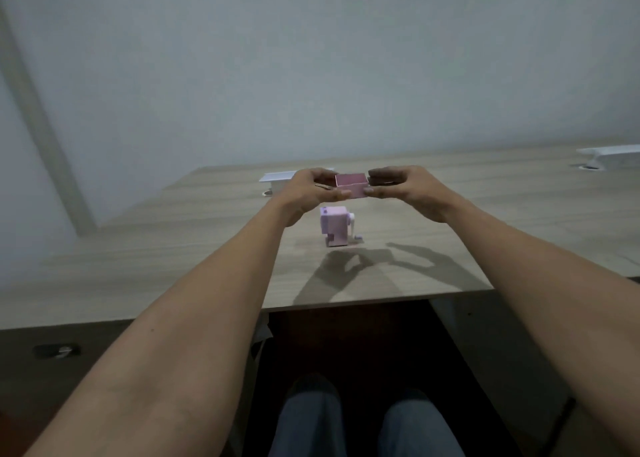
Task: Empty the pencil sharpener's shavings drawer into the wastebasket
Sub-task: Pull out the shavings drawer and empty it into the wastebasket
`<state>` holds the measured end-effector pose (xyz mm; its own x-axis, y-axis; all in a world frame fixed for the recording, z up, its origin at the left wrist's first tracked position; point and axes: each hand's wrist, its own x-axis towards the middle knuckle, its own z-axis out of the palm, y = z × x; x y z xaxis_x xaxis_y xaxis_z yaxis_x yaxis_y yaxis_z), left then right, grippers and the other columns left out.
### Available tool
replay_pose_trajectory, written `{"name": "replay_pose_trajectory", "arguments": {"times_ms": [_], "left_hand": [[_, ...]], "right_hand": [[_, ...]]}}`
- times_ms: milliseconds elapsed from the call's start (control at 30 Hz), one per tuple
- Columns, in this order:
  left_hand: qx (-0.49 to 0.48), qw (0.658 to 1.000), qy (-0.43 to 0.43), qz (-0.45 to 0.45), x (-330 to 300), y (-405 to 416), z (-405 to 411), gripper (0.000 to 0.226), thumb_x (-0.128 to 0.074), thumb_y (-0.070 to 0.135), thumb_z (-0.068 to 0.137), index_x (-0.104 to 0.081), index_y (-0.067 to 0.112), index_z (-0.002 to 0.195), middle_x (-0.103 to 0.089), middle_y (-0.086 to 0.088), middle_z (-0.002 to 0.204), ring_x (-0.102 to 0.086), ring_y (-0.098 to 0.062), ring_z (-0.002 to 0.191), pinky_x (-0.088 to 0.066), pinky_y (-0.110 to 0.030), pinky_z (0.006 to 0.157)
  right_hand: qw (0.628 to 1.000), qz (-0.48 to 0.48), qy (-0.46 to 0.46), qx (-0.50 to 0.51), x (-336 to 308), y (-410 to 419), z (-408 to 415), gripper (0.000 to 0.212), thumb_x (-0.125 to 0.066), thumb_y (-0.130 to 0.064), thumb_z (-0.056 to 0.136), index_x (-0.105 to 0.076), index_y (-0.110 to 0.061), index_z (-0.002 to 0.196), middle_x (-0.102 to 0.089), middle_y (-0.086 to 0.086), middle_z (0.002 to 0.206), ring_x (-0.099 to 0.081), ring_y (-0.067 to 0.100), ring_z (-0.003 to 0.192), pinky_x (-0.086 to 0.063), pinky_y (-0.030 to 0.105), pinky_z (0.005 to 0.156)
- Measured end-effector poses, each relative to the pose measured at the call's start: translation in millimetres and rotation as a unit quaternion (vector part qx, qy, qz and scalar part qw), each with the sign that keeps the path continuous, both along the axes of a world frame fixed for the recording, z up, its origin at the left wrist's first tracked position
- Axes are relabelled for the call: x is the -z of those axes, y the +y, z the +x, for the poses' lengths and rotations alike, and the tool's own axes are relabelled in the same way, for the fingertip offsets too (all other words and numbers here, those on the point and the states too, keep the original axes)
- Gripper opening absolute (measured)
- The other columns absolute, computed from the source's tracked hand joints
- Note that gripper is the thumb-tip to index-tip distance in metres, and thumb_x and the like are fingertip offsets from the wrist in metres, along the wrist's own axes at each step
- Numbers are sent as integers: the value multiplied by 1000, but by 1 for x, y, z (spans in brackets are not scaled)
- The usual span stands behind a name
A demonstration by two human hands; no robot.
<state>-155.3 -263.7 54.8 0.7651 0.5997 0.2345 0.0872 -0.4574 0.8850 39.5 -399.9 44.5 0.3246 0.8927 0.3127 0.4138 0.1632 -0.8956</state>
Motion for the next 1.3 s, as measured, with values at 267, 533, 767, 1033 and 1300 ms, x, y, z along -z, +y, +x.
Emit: {"name": "replay_pose_trajectory", "arguments": {"times_ms": [267,533,767,1033,1300], "left_hand": [[97,995,-34,16,-11,-60,51,40,-80,17,82,-72,10,120,-77,-5,109,-70,-6,91,-51,-14,81],[204,978,-31,-19,12,-135,128,44,-81,18,81,-71,7,122,-76,-10,117,-69,-19,113,-48,-30,105],[271,961,-21,-49,52,-210,182,48,-79,11,83,-66,-1,127,-74,-11,115,-69,-14,100,-53,-21,93],[310,947,21,-78,135,-288,216,59,-85,26,77,-66,8,130,-75,-6,120,-71,-17,112,-54,-28,99],[299,940,90,-135,244,-332,205,50,-79,12,83,-64,-1,129,-71,-8,119,-69,-11,102,-52,-8,82]], "right_hand": [[999,23,-7,21,-16,-85,22,41,-79,-9,82,-71,-4,122,-76,6,117,-70,11,113,-51,18,95],[991,15,12,130,4,-189,70,49,-83,-11,78,-70,-3,124,-75,9,120,-69,16,116,-50,24,100],[975,11,72,210,45,-280,96,52,-81,-5,78,-65,2,127,-73,15,122,-69,21,117,-50,28,104],[941,-4,186,281,120,-369,102,54,-77,7,77,-62,7,129,-71,19,122,-71,22,112,-55,23,94],[912,-114,251,303,221,-408,91,51,-80,4,77,-63,5,125,-73,13,112,-75,6,94,-56,16,81]]}}
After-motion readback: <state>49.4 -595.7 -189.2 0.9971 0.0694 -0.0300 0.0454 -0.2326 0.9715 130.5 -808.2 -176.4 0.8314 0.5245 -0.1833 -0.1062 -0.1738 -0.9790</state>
